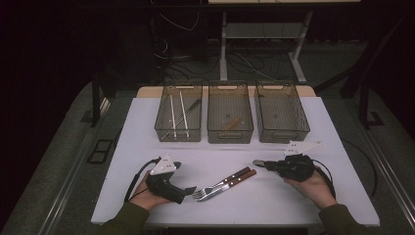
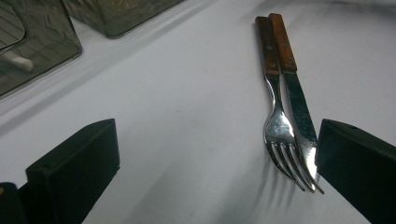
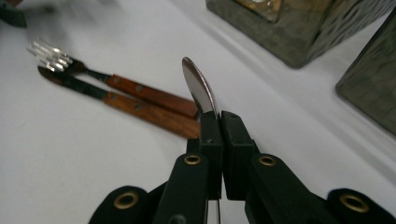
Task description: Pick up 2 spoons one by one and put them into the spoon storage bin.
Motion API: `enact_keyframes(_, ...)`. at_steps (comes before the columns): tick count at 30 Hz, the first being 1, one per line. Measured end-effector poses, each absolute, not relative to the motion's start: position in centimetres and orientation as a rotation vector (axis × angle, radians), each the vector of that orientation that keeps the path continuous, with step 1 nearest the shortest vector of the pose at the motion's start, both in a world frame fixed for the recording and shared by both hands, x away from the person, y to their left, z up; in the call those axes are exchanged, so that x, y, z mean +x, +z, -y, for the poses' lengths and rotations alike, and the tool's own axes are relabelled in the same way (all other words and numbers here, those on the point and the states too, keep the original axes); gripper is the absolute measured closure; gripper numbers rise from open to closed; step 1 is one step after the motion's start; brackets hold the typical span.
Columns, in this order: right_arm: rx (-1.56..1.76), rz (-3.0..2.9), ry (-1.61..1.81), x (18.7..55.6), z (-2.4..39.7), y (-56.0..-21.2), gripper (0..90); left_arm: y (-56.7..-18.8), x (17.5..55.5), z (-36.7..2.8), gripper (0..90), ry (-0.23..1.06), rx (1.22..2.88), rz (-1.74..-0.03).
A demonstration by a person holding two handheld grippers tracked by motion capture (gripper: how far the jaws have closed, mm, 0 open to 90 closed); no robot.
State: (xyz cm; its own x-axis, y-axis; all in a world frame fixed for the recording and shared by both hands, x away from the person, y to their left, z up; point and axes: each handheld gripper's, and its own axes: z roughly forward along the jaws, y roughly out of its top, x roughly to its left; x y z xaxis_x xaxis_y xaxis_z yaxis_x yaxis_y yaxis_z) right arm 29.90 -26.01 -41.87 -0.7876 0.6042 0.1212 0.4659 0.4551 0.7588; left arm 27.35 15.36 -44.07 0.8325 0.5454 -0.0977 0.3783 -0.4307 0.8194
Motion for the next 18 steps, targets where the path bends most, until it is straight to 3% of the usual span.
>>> enact_keyframes(18,1.006,-2.388,1.369,32.7,25.2,-39.4,88.6,-44.1,27.4,-15.3,0.0,0.229,2.071,-0.66)
